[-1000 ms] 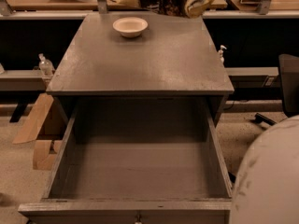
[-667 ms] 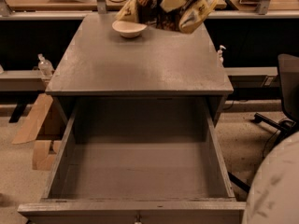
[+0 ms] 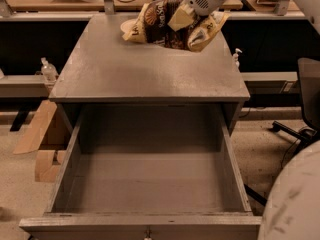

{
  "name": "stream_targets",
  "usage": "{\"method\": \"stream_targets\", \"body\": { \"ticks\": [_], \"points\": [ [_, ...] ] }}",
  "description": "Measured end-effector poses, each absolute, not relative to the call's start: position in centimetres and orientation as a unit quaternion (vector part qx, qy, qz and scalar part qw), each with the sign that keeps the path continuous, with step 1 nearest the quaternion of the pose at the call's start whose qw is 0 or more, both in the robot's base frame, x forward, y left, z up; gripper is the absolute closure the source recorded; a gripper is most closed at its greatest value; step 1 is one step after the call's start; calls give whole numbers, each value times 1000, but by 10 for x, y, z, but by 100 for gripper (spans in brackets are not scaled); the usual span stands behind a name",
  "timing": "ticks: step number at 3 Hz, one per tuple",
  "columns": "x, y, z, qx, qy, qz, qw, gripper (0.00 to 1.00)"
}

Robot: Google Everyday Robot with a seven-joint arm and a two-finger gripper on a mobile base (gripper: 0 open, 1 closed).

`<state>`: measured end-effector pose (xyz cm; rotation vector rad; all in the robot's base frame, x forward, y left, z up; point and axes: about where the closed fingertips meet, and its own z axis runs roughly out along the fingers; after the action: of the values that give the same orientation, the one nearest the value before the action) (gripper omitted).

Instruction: Pick brown chip bag from top drawer and place on counter

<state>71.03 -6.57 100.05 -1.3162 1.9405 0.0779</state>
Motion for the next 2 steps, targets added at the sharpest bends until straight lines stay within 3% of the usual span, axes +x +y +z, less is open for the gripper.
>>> {"method": "stream_targets", "body": {
  "ticks": [2],
  "points": [
    [710,-62,998,-519,762,33,385,14]
  ]
}}
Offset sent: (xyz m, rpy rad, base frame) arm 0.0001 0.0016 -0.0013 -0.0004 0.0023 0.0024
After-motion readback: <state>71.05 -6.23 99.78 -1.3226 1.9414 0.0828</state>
